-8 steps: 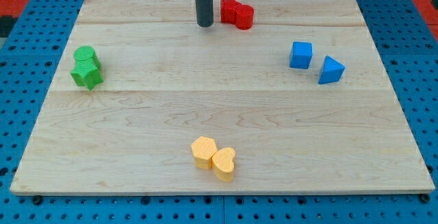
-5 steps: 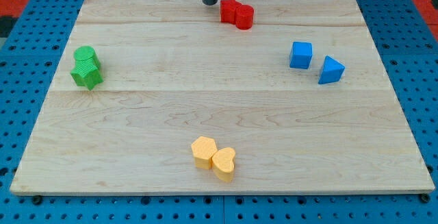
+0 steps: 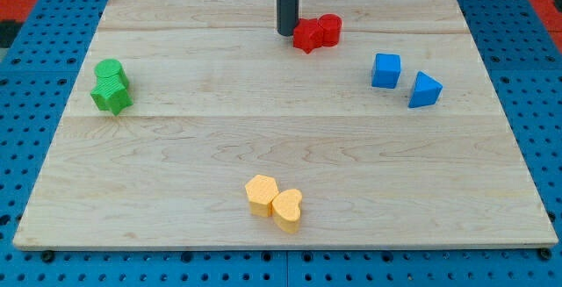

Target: Move the red star and red circle towards the top right

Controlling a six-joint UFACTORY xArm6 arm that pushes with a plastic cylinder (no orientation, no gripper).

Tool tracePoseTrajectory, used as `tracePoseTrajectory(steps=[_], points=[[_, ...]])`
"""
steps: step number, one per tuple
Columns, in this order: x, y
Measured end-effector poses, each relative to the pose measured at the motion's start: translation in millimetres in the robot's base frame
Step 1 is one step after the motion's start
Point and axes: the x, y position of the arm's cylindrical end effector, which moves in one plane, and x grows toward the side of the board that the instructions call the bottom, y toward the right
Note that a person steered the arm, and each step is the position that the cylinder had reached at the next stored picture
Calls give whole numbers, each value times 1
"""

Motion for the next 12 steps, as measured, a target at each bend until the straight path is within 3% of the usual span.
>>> tracePoseTrajectory(steps=[1,3,5,7,12], points=[[5,-1],[31,-70],[25,-59],[12,0],[29,2]])
